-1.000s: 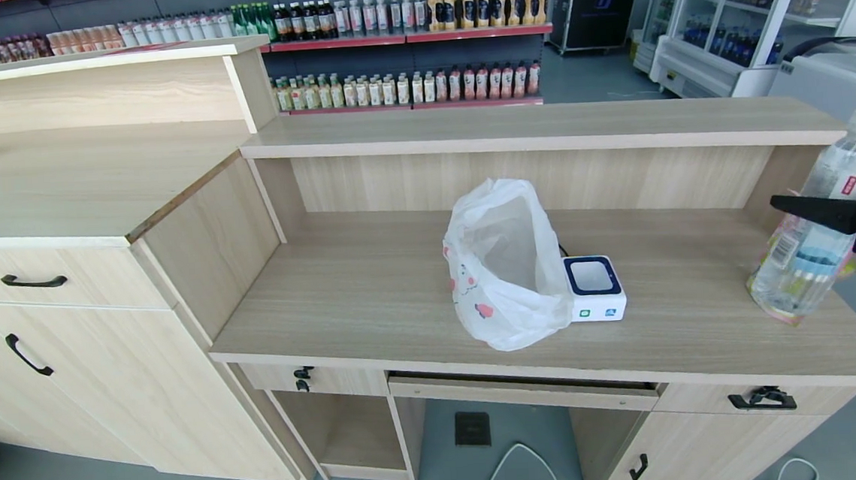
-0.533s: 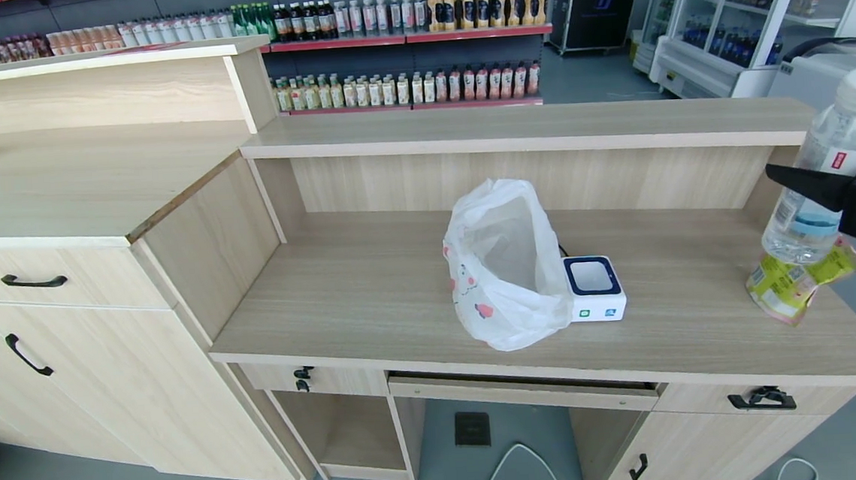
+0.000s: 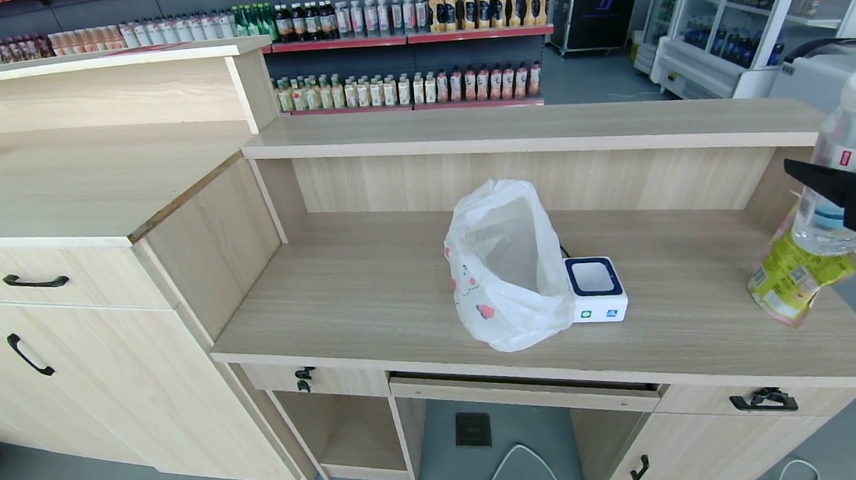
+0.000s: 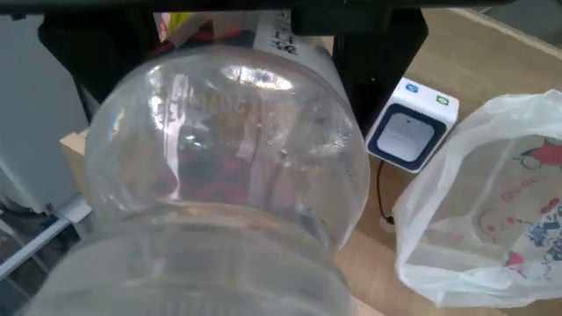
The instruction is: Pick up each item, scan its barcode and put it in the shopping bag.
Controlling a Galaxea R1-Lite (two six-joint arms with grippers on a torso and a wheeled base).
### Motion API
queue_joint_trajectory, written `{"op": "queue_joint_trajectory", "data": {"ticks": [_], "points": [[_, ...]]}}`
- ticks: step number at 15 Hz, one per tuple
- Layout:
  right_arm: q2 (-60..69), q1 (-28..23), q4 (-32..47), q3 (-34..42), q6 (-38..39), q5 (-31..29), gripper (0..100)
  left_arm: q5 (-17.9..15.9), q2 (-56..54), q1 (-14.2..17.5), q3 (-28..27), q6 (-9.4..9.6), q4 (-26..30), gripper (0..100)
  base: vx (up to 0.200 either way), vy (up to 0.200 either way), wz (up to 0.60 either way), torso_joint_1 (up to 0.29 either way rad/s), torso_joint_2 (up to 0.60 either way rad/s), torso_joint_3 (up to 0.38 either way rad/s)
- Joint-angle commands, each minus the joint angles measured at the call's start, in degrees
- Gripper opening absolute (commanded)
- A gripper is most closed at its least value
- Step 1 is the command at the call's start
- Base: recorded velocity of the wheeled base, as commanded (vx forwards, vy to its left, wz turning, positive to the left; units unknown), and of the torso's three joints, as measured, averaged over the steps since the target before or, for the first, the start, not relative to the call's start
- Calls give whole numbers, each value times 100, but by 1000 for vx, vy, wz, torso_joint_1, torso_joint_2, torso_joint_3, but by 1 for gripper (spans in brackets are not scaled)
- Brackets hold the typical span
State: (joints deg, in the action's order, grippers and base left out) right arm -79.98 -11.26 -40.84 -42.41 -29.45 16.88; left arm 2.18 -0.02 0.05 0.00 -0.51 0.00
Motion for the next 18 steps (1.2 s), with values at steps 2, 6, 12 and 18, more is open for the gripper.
{"op": "queue_joint_trajectory", "data": {"ticks": [2,6,12,18], "points": [[-88,63,-47,-48,-122,-467,0,2,2,4,0,-2,0,100,0,0,600,2,2,5],[-457,63,-214,-197,-149,-818,0,2,2,4,0,-2,0,100,0,0,600,5,4,1],[-1661,-605,-1365,-637,-1432,-642,0,2,2,4,0,-2,0,100,0,0,100,0,0,0],[-2232,-1352,-1682,-523,-2082,614,0,2,2,4,0,-2,0,100,0,0,0,0,0,0]]}}
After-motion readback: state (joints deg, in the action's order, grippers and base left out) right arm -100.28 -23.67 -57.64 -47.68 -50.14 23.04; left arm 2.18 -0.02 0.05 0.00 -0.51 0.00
